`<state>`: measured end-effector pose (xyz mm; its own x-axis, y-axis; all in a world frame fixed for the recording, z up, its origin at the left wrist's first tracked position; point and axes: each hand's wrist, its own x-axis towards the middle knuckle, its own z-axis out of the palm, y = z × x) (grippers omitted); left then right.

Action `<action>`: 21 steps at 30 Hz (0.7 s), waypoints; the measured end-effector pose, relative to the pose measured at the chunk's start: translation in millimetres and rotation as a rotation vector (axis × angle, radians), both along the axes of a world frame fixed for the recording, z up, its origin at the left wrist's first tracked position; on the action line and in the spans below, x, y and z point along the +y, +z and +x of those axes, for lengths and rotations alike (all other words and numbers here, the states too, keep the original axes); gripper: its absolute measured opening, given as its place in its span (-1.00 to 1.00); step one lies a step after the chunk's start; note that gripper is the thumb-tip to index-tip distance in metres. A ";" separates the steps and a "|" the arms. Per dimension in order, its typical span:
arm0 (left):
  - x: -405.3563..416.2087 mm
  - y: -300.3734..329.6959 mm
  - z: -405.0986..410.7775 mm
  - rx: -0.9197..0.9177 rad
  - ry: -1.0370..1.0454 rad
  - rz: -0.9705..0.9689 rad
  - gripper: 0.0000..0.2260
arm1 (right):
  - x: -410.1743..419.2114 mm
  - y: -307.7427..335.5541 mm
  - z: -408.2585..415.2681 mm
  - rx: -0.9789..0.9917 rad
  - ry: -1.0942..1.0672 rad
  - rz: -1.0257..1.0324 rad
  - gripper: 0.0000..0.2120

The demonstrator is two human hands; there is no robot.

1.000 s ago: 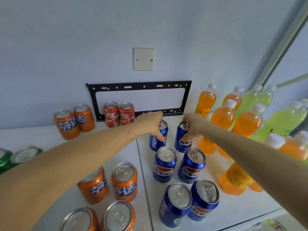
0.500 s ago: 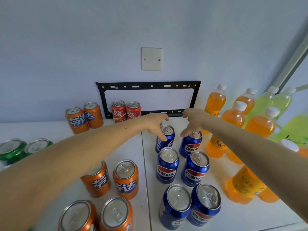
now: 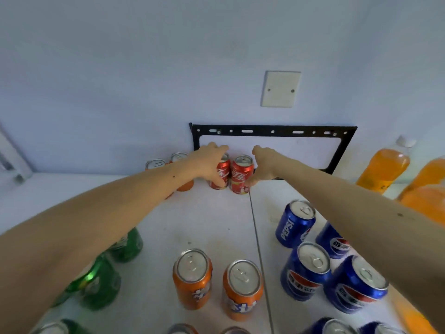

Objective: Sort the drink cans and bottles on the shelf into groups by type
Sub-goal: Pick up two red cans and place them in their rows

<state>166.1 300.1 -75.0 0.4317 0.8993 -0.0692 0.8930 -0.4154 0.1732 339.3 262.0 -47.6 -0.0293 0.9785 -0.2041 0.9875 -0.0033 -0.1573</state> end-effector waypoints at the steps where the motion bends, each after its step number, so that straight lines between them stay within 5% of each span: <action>1: 7.7 -3.5 -1.4 0.010 -0.004 -0.005 -0.02 | 8.4 -6.1 -3.9 -0.001 -0.015 -0.010 -0.03; 8: 39.7 -24.6 2.9 0.064 0.005 0.131 -0.26 | 46.5 -38.5 -20.0 0.053 -0.094 0.005 -0.07; 21: 36.4 -32.1 -2.5 -0.043 0.047 0.037 -0.29 | 38.9 -56.3 -27.8 0.133 -0.162 0.078 -0.29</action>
<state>163.6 336.6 -107.1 0.3907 0.9203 -0.0181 0.9037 -0.3797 0.1977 311.4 301.0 -104.0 0.1080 0.9853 -0.1320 0.9457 -0.1428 -0.2919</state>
